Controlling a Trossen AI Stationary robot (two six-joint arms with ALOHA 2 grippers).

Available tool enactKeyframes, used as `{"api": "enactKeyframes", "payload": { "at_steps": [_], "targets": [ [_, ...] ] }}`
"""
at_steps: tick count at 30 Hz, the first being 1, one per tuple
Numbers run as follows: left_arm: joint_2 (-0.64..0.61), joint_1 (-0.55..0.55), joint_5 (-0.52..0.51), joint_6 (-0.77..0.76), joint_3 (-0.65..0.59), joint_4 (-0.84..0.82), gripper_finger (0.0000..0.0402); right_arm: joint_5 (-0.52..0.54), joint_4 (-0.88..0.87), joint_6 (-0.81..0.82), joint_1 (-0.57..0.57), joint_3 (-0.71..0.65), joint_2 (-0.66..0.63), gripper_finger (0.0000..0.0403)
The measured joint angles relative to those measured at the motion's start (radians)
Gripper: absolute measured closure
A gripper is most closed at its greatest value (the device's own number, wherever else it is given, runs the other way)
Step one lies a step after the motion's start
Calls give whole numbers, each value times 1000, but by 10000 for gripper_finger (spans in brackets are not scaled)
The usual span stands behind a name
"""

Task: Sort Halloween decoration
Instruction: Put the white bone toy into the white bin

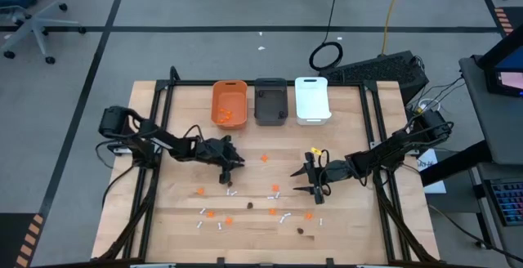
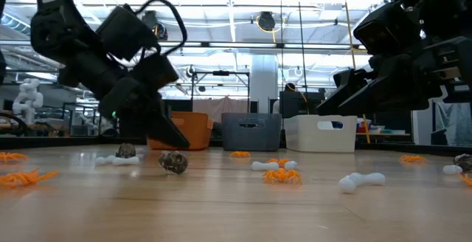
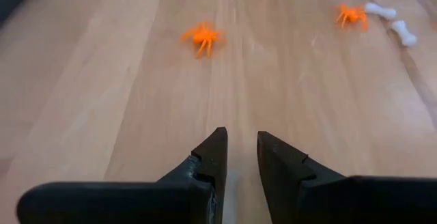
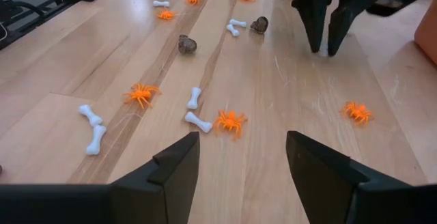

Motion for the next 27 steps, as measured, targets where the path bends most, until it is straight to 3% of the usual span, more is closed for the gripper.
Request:
{"api": "enactKeyframes", "payload": {
  "at_steps": [4,8,13,22,27],
  "targets": [
    [-75,-28,-52,1,1,-2,322,0,-3,8,0,0,0,200],
    [-151,-33,-74,8,2,-109,322,0,-3,11,0,0,0,200],
    [-164,-32,-113,-43,2,-188,322,0,1,2,0,0,0,200],
    [-152,-36,-118,-130,-41,-130,322,-2,-5,13,1,0,0,200],
    [-152,-67,-123,-98,-111,54,322,-2,-4,6,1,0,0,200]
  ]
}}
